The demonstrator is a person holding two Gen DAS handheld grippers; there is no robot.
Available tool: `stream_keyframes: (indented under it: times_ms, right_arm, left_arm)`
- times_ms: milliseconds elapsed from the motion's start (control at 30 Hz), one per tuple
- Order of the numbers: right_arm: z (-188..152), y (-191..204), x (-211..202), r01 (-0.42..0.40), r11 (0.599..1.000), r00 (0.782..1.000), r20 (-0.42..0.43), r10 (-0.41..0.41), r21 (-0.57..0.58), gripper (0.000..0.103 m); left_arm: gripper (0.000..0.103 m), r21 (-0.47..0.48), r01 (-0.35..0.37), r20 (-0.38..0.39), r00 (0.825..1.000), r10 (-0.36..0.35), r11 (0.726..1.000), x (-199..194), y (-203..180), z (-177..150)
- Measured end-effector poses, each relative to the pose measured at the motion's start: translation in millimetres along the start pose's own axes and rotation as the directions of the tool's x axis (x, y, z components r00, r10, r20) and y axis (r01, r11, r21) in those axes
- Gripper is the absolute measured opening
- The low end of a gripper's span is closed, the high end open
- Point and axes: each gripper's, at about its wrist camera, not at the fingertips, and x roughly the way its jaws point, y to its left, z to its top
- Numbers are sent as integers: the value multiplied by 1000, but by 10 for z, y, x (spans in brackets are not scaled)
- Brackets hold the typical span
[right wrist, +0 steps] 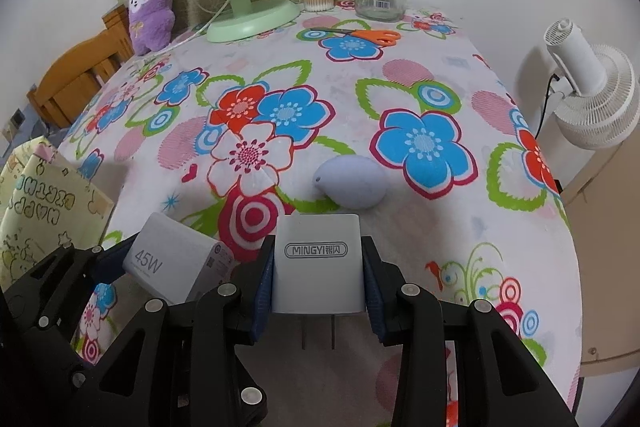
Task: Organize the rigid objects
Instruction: 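Lift both chargers and carry them toward the yellow box with both tools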
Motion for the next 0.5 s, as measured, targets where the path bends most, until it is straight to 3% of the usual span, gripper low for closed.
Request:
stream_keyframes:
  times_ms: [500]
  right_arm:
    - [-295, 90, -305, 24, 1000, 1000, 19, -24, 1, 42]
  left_arm:
    - [72, 2, -14, 5, 1000, 14, 1000, -312, -58, -283]
